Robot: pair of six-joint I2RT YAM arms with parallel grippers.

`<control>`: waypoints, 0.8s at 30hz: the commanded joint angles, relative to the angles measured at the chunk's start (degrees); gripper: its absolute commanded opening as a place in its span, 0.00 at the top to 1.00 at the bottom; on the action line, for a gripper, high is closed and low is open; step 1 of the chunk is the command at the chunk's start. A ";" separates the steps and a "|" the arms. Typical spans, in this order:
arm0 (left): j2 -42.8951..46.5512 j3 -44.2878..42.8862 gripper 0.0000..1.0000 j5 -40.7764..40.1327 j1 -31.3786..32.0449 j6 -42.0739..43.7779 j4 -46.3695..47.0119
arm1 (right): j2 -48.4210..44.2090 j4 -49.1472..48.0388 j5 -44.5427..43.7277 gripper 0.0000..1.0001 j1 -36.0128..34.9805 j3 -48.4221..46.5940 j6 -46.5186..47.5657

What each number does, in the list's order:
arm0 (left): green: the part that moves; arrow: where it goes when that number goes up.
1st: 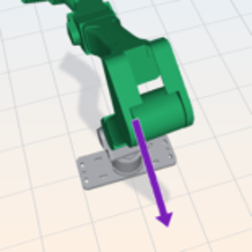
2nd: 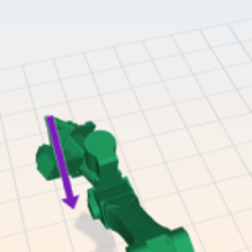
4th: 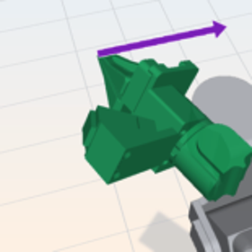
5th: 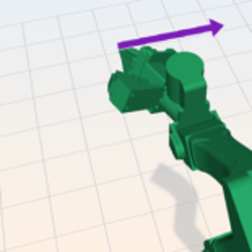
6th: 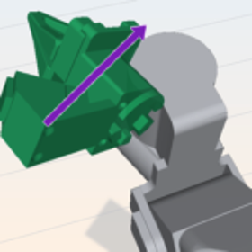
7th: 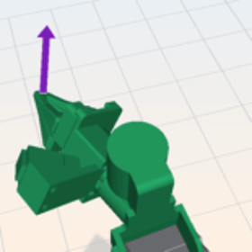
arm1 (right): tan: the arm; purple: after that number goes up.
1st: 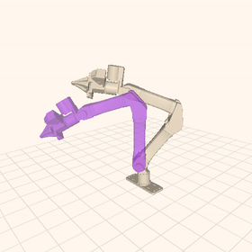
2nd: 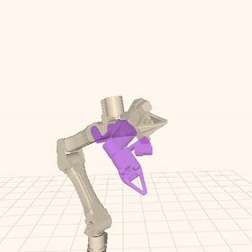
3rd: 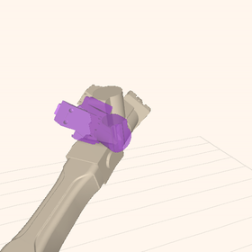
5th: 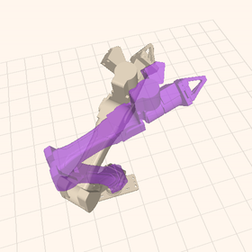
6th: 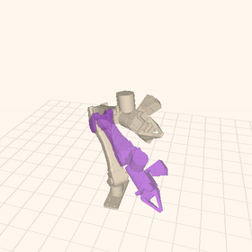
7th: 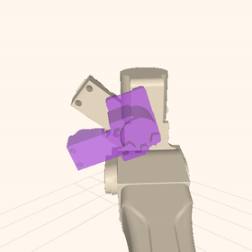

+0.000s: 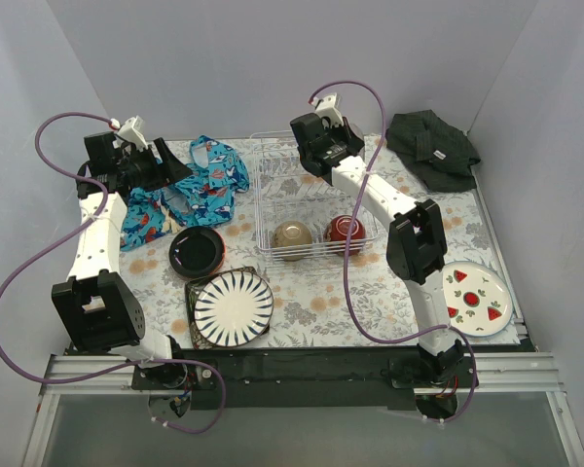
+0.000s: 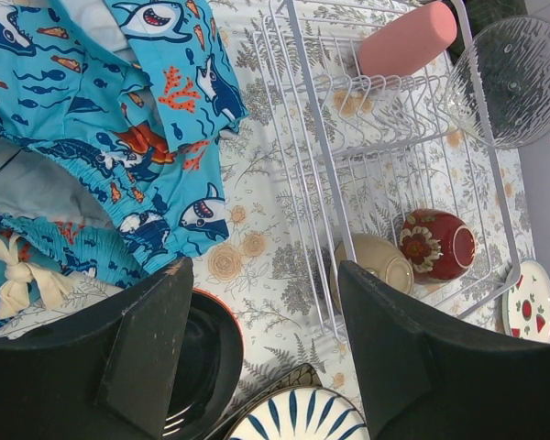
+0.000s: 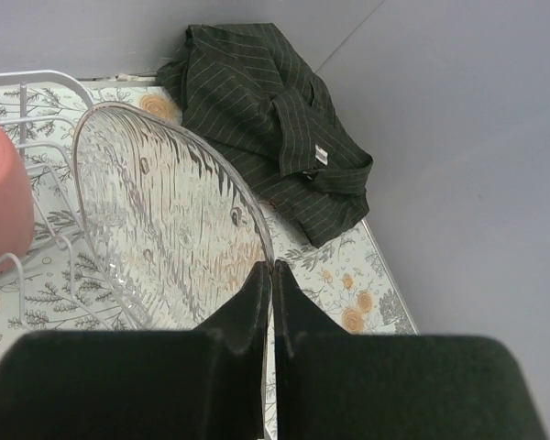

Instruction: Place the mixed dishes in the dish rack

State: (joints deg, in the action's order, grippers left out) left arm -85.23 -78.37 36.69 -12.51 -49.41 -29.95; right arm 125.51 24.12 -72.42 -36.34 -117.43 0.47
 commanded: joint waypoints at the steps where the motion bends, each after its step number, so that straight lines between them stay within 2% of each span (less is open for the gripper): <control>1: 2.88 0.23 0.36 0.93 0.30 -0.25 0.60 | -0.97 -4.69 -3.43 0.99 0.21 -0.43 1.11; 15: 2.17 0.32 0.36 0.67 0.65 -0.43 1.04 | 4.91 -4.96 -3.16 0.99 -0.31 -2.98 1.64; 20: 2.53 0.58 0.36 0.58 1.00 -0.07 0.86 | 2.11 -4.96 -2.37 0.99 -1.63 2.02 1.73; 22: 2.87 0.85 0.36 1.02 1.18 -0.16 0.86 | 0.71 -4.78 -1.67 0.85 -2.51 3.86 2.43; 23: 2.96 0.94 0.36 1.11 1.18 -0.16 0.86 | 0.18 -4.87 -1.58 0.72 -2.86 4.05 2.52; 24: 3.05 0.94 0.36 1.19 1.26 -0.25 0.86 | -0.35 -4.70 -1.23 0.67 -3.47 4.22 2.78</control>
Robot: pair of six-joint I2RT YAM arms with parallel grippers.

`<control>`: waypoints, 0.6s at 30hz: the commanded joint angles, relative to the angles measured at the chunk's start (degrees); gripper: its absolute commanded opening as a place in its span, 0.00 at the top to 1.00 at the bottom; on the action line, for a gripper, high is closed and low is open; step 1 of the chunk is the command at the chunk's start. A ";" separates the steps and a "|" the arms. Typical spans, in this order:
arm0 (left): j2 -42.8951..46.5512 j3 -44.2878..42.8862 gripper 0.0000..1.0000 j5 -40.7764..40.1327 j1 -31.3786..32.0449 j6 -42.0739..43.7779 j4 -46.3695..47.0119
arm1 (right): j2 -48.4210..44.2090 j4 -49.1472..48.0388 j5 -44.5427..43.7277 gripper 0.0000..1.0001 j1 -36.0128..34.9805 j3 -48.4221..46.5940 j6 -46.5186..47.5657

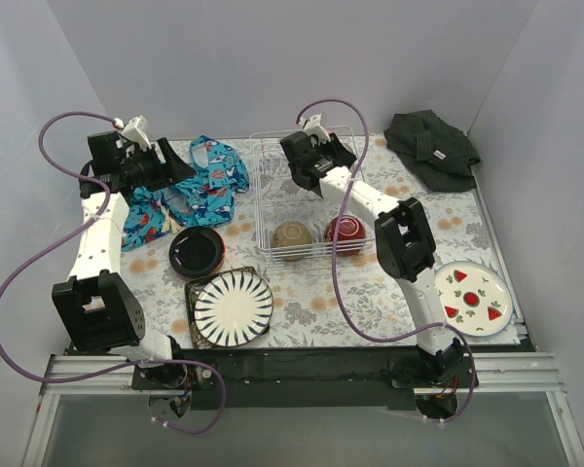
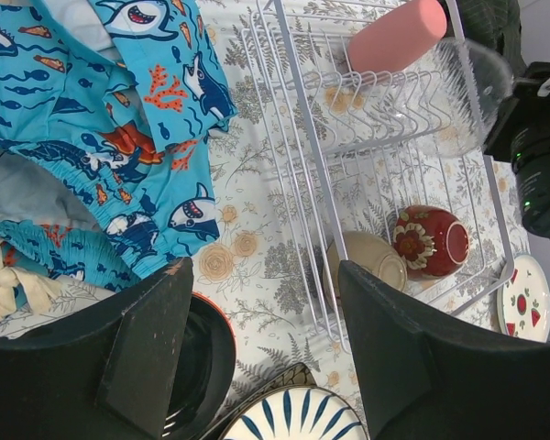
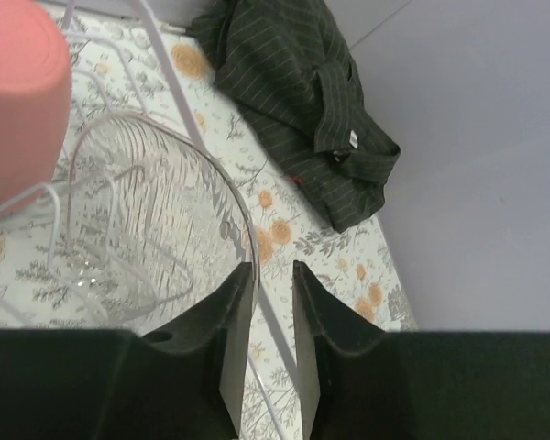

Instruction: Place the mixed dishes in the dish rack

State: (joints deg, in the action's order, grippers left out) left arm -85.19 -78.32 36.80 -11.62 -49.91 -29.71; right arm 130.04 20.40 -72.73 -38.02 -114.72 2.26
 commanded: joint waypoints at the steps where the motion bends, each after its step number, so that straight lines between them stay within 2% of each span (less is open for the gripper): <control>1: 3.18 0.89 0.36 1.08 0.37 0.34 0.62 | -6.01 -0.63 -0.31 0.64 -2.14 1.60 1.08; 2: 3.27 0.98 0.36 1.08 0.37 0.34 0.62 | -6.63 -0.45 -0.05 0.59 -2.49 1.86 1.34; 4: 3.54 1.24 0.35 1.08 0.54 0.60 0.62 | -9.43 0.59 1.61 0.55 -3.64 2.56 1.43; 9: 2.14 4.05 0.25 0.91 0.63 0.25 0.36 | -14.72 6.83 7.50 0.42 -5.22 3.80 -1.82; 10: 1.43 5.10 0.25 0.65 0.63 1.56 -0.42 | -16.20 8.06 10.82 0.39 -5.31 3.62 -3.48; 11: -0.92 5.55 0.25 0.12 0.46 2.44 -2.43 | -17.09 10.94 12.94 0.30 -5.40 3.45 -6.02; 14: -4.63 6.77 0.27 -0.58 -0.77 7.10 -7.01 | -21.74 12.03 23.39 0.19 -5.31 5.89 -6.66; 15: -5.77 7.30 0.27 -1.19 -1.47 7.98 -7.46 | -23.15 11.94 27.16 0.19 -5.14 8.69 -6.40; 16: -6.21 7.83 0.28 -1.90 -1.57 8.77 -7.64 | -25.95 12.03 35.64 0.20 -4.87 10.46 -5.87; 18: -7.53 8.89 0.32 -3.21 -2.26 10.79 -7.81 | -28.25 11.77 42.03 0.21 -3.91 13.19 -5.78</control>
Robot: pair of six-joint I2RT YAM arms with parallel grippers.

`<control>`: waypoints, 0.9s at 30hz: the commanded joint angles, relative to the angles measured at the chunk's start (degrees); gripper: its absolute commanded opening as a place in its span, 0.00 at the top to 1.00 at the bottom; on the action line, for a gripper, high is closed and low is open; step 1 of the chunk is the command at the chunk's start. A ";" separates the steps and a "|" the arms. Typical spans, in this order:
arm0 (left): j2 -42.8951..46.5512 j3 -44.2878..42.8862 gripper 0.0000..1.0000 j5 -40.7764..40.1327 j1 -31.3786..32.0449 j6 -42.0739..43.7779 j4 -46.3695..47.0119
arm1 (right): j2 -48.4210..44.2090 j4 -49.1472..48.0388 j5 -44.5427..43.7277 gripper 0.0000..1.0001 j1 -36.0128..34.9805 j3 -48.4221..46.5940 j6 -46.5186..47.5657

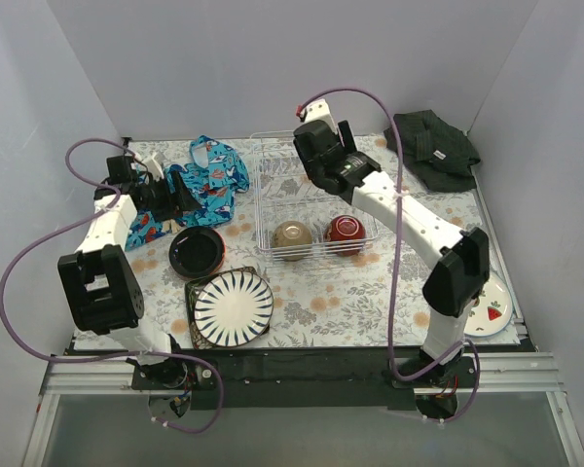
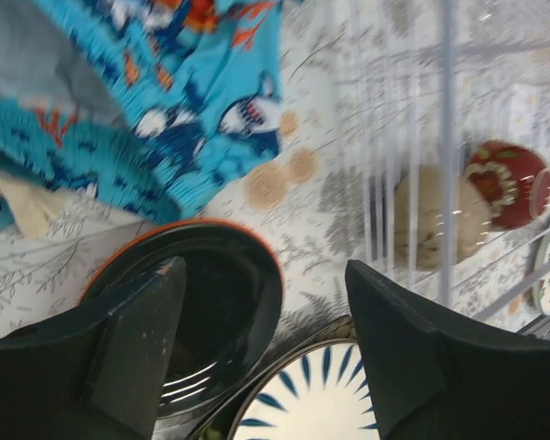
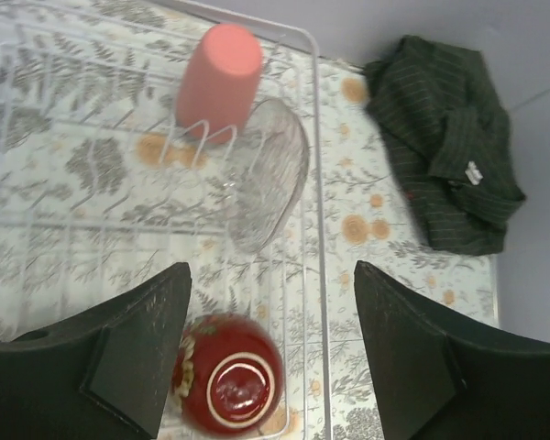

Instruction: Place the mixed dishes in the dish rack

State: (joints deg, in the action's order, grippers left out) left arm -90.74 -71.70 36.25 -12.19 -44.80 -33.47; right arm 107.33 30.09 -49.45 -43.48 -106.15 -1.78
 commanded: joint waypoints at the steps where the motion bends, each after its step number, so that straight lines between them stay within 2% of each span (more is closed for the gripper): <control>1: -2.59 2.09 0.33 -3.11 -1.88 6.38 -4.40 | -7.20 1.82 23.39 0.21 1.91 6.98 -1.82; 4: -4.79 1.22 0.37 -6.09 -2.32 8.84 -5.28 | -8.97 1.56 28.69 0.22 2.70 9.28 -1.21; 9: -6.73 1.04 0.39 -10.32 -2.49 13.49 -5.37 | -10.21 -0.37 29.23 0.21 2.79 12.54 -0.59; 16: -9.36 2.18 0.43 -14.10 -2.49 16.67 -3.62 | -10.47 -0.29 32.22 0.18 3.14 11.23 4.85; 20: -10.42 2.44 0.52 -14.63 -2.58 17.28 -2.65 | -10.47 -0.20 34.59 0.18 4.37 10.88 4.68; 24: -9.64 2.71 0.70 -13.40 -2.49 18.25 -2.74 | -9.77 -0.03 38.02 0.20 5.16 10.00 4.42; 27: -9.28 2.80 0.78 -13.14 -2.40 19.57 -3.79 | -8.46 -0.03 39.51 0.21 5.60 9.38 3.81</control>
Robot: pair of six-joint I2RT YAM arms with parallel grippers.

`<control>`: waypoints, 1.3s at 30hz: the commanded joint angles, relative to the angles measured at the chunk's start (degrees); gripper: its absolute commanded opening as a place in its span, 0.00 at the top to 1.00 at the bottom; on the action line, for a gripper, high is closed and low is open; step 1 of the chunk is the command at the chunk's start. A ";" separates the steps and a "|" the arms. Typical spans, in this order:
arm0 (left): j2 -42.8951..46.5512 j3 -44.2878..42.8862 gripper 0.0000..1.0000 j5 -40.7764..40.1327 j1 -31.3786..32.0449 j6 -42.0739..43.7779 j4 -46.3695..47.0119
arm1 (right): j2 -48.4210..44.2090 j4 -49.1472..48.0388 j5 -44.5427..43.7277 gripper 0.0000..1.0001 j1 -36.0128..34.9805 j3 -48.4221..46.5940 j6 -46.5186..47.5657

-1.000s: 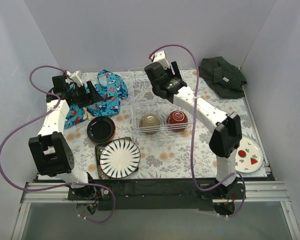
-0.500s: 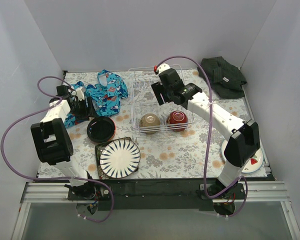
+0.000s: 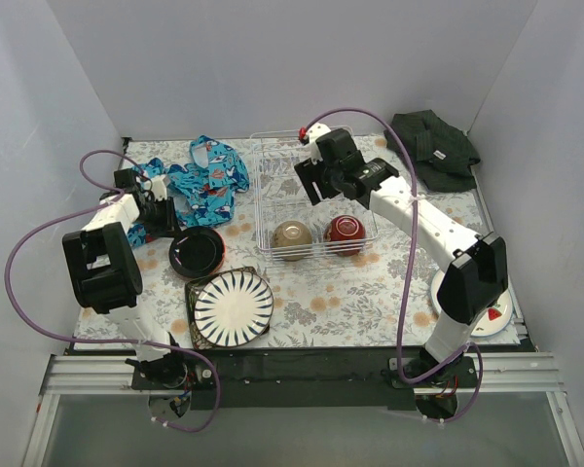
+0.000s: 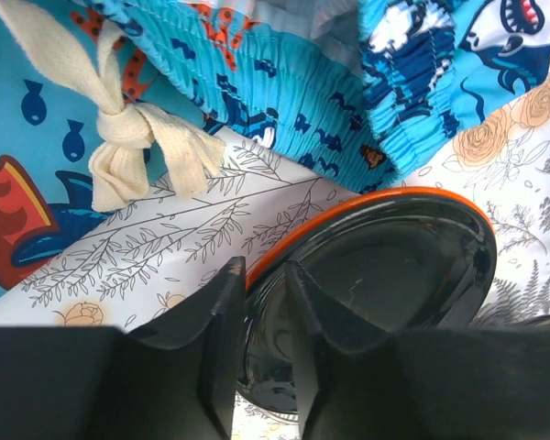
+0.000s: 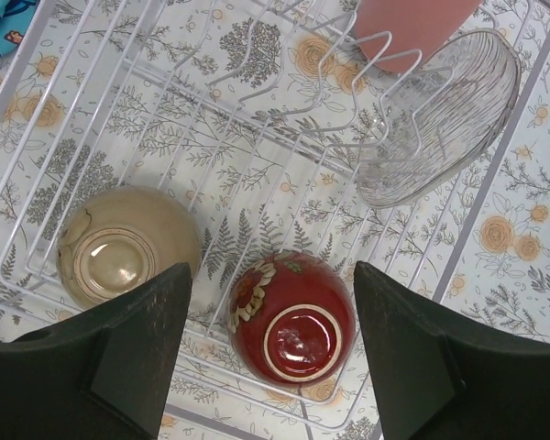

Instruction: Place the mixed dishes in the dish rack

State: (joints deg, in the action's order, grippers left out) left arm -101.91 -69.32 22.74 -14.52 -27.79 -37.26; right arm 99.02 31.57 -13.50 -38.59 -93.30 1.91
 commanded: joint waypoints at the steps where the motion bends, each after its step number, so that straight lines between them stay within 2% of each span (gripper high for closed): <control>1: 1.89 0.41 0.79 0.55 -0.15 3.00 -0.36 | 0.64 -1.51 4.44 0.22 0.79 -4.25 0.02; 6: 3.03 1.38 0.87 1.69 -0.15 5.72 -1.24 | 4.59 -1.34 8.04 0.26 1.15 -8.03 0.11; 11: 6.10 1.29 1.00 2.83 -0.15 7.66 -1.59 | 8.64 -1.07 14.89 0.30 1.06 -12.77 0.11; 17: 9.97 1.29 1.00 6.08 -0.15 8.72 -2.82 | 13.21 -1.16 22.72 0.37 0.97 -16.65 -0.59; 21: 13.92 0.85 1.00 8.19 -0.15 9.33 -3.70 | 15.93 -1.34 25.09 0.38 0.88 -19.72 -0.86; 24: 16.30 0.59 1.00 11.17 -0.15 11.35 -5.37 | 18.73 -2.39 36.22 0.37 0.88 -21.22 2.64; 25: 17.96 0.76 1.00 11.53 -0.15 11.79 -5.46 | 19.79 -3.00 43.74 0.37 0.88 -23.14 2.66; 27: 19.28 1.11 1.00 12.32 -0.15 12.93 -5.63 | 23.21 -3.71 52.21 0.37 0.97 -25.26 2.57; 28: 19.99 0.94 1.00 12.76 -0.15 13.46 -6.24 | 24.36 -4.15 60.09 0.37 1.06 -26.75 2.57; 30: 20.52 0.24 1.00 13.55 -0.07 14.60 -6.86 | 27.26 -6.60 64.63 0.36 0.80 -28.07 1.00; 39: 22.45 -7.31 1.00 21.20 -0.07 15.22 -13.36 | 33.86 -11.34 64.21 0.36 -1.58 -35.54 0.55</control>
State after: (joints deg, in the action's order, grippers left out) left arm -83.02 -71.05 37.78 -14.52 -13.61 -47.48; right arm 131.94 25.36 46.85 -39.29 -123.28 2.98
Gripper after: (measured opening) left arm 0.061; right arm 0.642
